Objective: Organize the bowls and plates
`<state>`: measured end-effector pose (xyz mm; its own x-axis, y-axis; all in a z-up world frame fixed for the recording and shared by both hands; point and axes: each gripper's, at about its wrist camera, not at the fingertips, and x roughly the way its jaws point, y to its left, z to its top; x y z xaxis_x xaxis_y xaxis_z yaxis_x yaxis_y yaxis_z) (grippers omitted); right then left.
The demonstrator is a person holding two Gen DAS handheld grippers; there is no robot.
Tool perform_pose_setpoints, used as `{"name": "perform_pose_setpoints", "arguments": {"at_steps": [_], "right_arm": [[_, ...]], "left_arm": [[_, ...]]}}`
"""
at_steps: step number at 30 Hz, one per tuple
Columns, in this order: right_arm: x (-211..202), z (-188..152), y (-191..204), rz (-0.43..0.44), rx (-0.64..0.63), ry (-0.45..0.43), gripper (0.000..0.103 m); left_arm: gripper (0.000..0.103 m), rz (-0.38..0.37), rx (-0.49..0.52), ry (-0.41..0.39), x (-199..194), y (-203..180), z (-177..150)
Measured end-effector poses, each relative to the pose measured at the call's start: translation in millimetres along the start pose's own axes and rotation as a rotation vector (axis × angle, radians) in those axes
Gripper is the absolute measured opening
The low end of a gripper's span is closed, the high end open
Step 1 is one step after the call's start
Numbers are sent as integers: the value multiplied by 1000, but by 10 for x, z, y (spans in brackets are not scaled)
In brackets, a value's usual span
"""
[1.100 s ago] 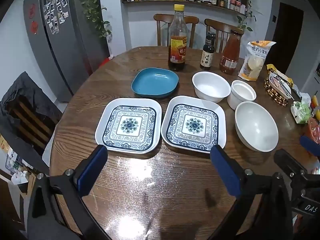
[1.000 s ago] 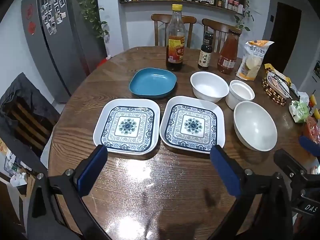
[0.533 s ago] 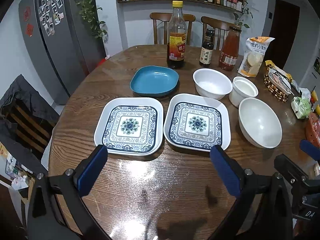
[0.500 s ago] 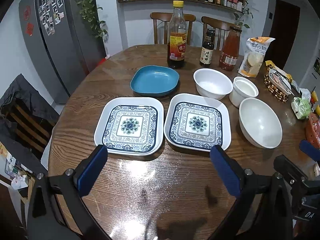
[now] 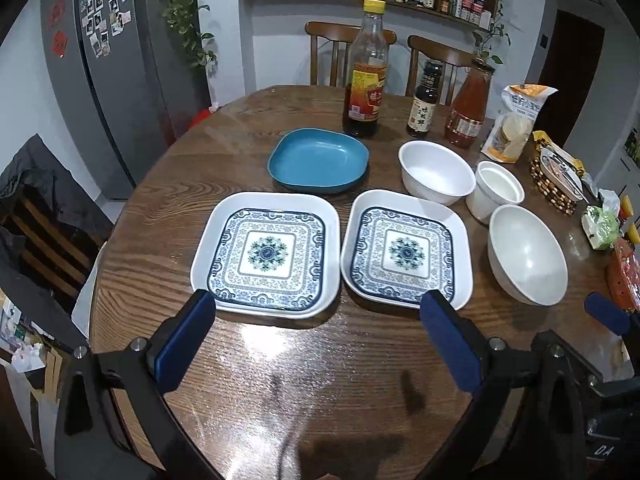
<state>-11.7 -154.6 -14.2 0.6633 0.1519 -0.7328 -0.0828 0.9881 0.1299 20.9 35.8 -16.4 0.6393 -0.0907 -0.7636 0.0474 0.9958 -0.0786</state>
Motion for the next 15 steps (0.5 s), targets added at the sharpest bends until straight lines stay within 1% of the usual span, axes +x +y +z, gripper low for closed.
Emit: {"name": "perform_pose_setpoints", "arguments": {"at_steps": [3,7,8,9,11,13,15], "right_arm": [[59,12,49,25,-6,17,103],[175,60,213,94,-32,45,103],[220,75,293,120,-45,56,103],[262,87,361,140,-57,66,103],[381,143,531,177,-93,86,103],[509,212,676,192,-126,97,103],[702,317,814,212,-140,123,103]], "left_arm": [[103,9,-1,2,58,75,5],[102,0,-24,53,213,297,14],[102,17,-37,61,248,366,23],[102,53,-55,62,286,457,33],[101,95,-86,50,349,628,57],[100,143,-112,55,438,803,91],[97,160,-124,60,538,926,124]]}}
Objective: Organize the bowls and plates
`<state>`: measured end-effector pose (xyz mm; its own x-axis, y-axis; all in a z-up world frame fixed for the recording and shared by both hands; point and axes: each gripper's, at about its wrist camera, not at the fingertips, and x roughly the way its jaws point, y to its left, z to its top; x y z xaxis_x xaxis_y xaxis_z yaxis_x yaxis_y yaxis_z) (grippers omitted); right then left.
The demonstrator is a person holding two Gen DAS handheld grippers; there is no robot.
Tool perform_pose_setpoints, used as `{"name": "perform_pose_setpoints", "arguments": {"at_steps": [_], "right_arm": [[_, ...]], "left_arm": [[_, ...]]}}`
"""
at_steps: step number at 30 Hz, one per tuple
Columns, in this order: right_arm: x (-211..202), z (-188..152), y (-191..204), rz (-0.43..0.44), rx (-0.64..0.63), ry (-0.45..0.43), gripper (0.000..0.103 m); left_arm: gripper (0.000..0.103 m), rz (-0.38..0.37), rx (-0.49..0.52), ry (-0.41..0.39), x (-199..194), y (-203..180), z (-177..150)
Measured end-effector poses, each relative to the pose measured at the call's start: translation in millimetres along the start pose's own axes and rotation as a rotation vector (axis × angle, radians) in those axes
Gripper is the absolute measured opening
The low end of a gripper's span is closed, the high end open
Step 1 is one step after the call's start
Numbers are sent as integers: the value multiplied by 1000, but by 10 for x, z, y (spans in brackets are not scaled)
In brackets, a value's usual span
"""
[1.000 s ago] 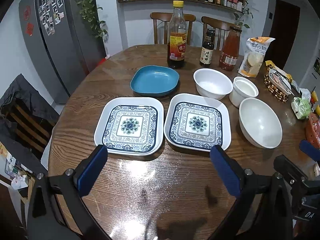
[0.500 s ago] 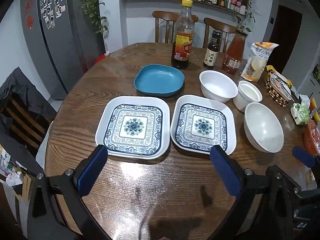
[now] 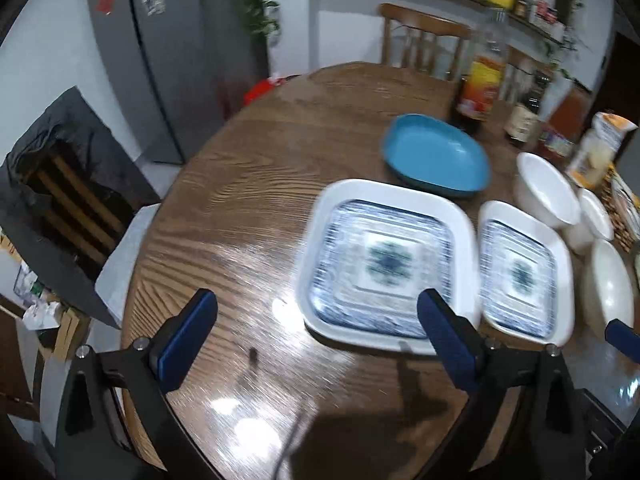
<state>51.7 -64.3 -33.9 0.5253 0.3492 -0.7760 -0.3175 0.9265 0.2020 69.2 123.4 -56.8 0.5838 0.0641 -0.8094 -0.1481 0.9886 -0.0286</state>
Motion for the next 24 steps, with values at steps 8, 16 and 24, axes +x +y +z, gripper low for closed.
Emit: {"name": "perform_pose_setpoints", "arguments": {"at_steps": [8,16,24], "right_arm": [[551,522,104,13,-39,44,99],[1062,811,115,-31,-116,128,81],[1370,927,173,-77,-223,171,78]], "left_arm": [[73,-4,40,45,401,130,91],[34,-66,58,108,636,188,118],[16,-100,25,125,585,351,98]]}}
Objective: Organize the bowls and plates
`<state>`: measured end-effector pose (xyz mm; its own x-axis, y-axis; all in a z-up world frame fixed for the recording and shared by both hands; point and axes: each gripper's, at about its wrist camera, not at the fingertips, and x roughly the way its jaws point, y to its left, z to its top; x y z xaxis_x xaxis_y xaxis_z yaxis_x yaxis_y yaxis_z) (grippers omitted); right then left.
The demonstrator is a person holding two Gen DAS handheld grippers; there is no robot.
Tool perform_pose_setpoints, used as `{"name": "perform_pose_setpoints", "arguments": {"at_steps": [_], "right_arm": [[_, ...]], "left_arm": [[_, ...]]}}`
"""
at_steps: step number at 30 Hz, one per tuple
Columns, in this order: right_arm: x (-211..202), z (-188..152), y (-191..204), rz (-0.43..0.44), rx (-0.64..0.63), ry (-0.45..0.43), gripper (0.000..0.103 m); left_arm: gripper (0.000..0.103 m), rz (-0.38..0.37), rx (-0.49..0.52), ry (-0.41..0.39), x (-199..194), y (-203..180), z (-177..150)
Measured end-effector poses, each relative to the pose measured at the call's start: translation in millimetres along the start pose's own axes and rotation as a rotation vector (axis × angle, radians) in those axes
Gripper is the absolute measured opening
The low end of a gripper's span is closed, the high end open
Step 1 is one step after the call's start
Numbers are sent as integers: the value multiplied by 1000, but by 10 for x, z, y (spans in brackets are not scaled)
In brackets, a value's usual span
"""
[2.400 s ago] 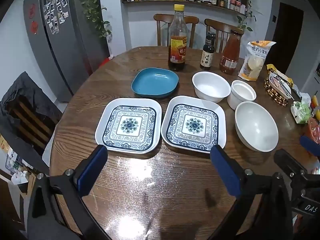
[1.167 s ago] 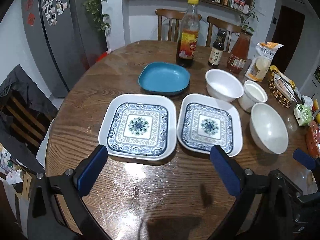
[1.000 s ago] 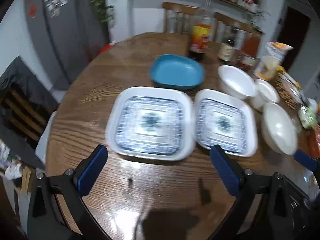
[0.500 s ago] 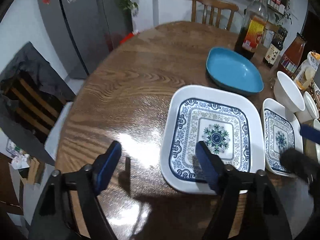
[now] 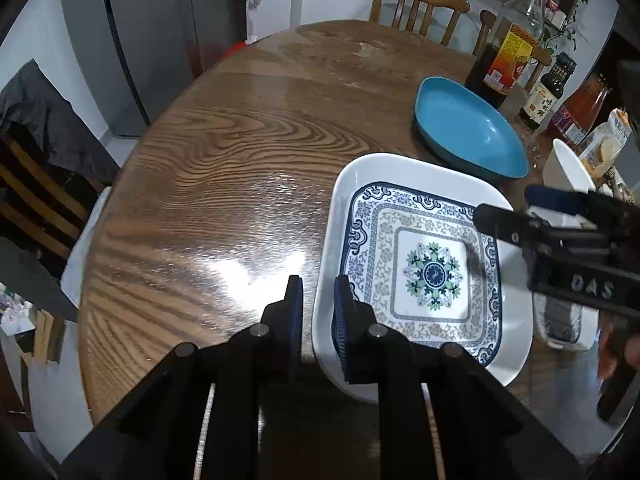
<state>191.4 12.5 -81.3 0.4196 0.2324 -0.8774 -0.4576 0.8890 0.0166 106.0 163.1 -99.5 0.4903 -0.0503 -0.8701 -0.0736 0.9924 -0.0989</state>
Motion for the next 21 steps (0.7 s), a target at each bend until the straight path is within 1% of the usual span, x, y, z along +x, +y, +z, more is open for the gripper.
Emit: {"name": "perform_pose_setpoints", "arguments": {"at_steps": [3,4,6,7,8,9,11,14,16,19,21], "right_arm": [[108,-18,50,21,-38,47,65],[139,-26,72,43,-47,59,56],[139,-26,136,73,-69,58,47],[141,-18,175,92,-80,59,33],[133,-22,215,88,-87,56,25],[132,-32,249,87,-90,58,21],[112,-65,280,109,-68,57,12],[28,-140,369,156,-39,51,11],[-53,-176,418,169,-34,43,11],[-197,-317,505,195,-18,43,11],[-221,-406,531,209,-7,57,11]], "left_arm": [[15,-11,-30,13,-29,80,-13],[13,-23,-45,23,-45,116,-24],[13,-32,-51,25,-76,157,-60],[13,-34,-52,24,-93,168,-79],[9,-33,-55,24,-113,175,-103],[11,-24,-60,22,-130,181,-126],[10,-4,-83,16,-173,251,-169],[10,-17,-124,20,-248,378,-260],[10,-10,-125,22,-308,414,-335],[11,7,-126,25,-374,415,-420],[11,8,-131,32,-412,442,-480]]}}
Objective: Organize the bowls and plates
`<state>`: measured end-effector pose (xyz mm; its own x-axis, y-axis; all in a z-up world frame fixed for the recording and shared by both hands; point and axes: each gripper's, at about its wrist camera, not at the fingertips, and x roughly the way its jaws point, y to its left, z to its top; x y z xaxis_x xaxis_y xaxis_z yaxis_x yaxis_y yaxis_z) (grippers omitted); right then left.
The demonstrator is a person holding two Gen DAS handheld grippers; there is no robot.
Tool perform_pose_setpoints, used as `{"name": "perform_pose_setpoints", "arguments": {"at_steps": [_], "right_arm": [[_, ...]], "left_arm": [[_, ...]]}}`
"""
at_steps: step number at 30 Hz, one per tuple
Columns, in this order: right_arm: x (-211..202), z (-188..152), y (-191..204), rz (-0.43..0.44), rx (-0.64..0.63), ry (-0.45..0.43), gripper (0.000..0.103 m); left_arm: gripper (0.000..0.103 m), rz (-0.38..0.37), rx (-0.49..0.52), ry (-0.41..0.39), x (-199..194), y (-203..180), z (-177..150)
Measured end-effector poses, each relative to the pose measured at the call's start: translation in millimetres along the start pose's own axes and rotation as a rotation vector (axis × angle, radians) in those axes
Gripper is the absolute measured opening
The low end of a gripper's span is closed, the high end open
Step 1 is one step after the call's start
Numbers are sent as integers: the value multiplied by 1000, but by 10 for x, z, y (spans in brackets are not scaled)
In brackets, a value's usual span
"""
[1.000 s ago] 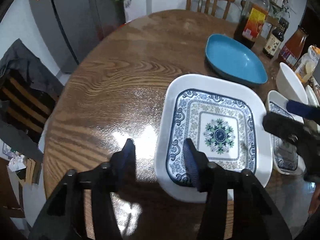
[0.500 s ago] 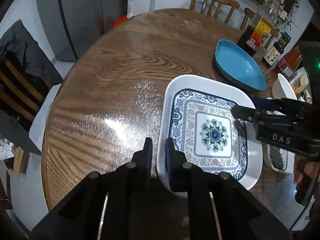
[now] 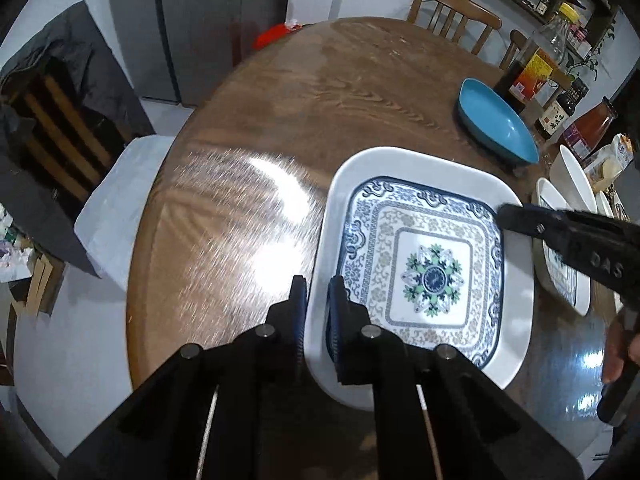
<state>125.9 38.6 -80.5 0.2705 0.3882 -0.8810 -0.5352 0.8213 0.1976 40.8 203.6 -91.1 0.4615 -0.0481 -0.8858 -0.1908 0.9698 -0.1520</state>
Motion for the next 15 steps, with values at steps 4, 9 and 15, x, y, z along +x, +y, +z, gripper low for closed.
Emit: {"name": "perform_pose_setpoints", "arguments": {"at_steps": [4,9,15], "right_arm": [[-19,-145,-24,-17,8,5,11],[-242,-293,27,-87,-10,-88,12],[-655,-463,53,-164,-48,-211,29]], "left_arm": [[12,20,20,-2,-36,-17,-73],[25,52,-1,-28,-109,-40,-89],[60,75,9,-114,-360,-134,-85]]}}
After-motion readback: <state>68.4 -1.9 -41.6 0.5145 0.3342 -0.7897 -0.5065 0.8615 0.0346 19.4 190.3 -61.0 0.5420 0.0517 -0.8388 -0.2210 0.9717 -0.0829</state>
